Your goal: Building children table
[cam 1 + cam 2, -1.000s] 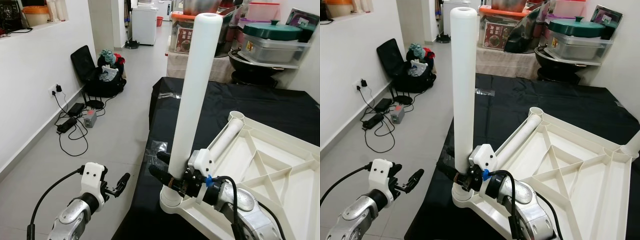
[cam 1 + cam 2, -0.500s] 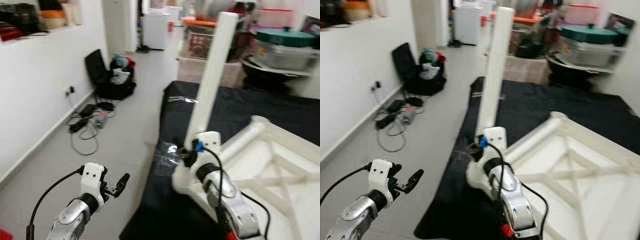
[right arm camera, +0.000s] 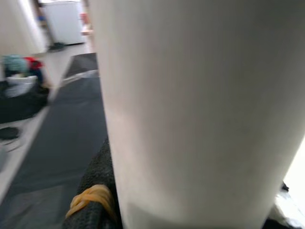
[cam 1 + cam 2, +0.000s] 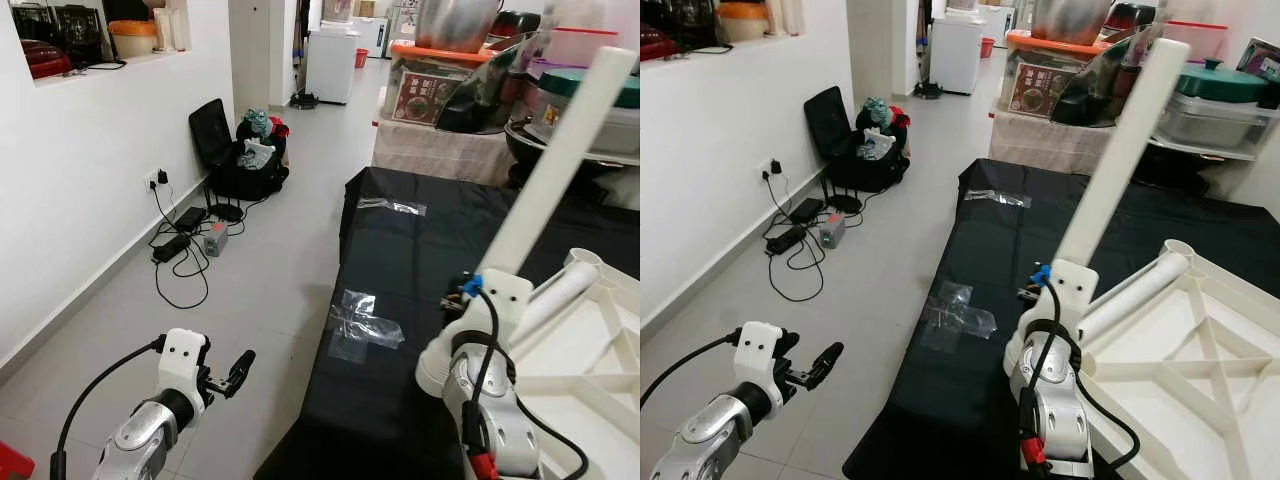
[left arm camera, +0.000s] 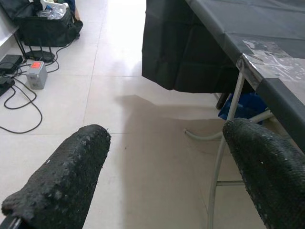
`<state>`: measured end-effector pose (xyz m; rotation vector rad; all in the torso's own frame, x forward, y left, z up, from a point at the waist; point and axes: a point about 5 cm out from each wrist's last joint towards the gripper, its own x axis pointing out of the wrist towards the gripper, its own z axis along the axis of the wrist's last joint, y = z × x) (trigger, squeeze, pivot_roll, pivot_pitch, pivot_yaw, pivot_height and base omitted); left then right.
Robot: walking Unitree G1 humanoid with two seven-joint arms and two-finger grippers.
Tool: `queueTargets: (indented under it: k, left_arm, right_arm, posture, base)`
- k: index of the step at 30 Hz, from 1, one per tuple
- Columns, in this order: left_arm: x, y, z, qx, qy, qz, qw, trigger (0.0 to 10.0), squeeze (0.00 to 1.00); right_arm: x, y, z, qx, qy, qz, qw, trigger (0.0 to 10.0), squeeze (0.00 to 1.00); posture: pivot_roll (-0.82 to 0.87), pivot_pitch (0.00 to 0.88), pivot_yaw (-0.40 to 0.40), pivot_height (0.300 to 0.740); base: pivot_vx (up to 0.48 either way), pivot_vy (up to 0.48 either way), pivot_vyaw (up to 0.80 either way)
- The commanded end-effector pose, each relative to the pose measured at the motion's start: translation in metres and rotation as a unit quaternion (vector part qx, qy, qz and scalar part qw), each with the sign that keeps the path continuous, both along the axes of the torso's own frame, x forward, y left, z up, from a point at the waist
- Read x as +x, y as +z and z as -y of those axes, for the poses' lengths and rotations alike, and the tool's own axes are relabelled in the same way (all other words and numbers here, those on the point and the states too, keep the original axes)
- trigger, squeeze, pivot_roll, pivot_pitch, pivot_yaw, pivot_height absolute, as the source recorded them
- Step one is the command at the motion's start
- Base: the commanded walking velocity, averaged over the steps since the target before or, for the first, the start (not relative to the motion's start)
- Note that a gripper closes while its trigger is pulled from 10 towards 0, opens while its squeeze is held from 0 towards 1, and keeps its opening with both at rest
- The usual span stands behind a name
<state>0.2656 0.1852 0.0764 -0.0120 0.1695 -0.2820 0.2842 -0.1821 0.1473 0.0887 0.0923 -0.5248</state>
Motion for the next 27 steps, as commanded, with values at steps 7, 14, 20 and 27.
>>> queueTargets:
  k: [7,14,20,27]
  left_arm:
    - [-0.001,-0.002,-0.001,0.008,0.000,-0.001,1.000,10.0,0.00]
    - [0.000,-0.002,-0.001,0.010,-0.002,-0.001,1.000,10.0,0.00]
    - [0.000,-0.002,-0.001,0.010,-0.003,-0.002,1.000,10.0,0.00]
    - [0.001,-0.002,0.000,0.011,-0.005,-0.002,1.000,10.0,0.00]
  right_arm:
    - [-0.017,-0.036,0.023,0.005,-0.090,-0.099,0.991,10.0,0.00]
    - [-0.017,-0.026,0.027,0.015,-0.094,-0.059,0.994,10.0,0.00]
    - [-0.016,-0.011,0.028,0.002,-0.092,-0.013,0.996,10.0,0.00]
    - [-0.015,-0.007,0.027,-0.004,-0.089,0.000,0.996,10.0,0.00]
  posture:
    - [0.10,0.000,-0.073,0.740]
    - [0.10,0.000,-0.069,0.740]
    - [0.09,0.000,-0.065,0.740]
    - [0.09,0.000,-0.062,0.740]
  base:
    - [0.000,0.000,0.00]
    - [0.000,0.000,0.00]
    - [0.000,0.000,0.00]
    - [0.000,0.000,0.00]
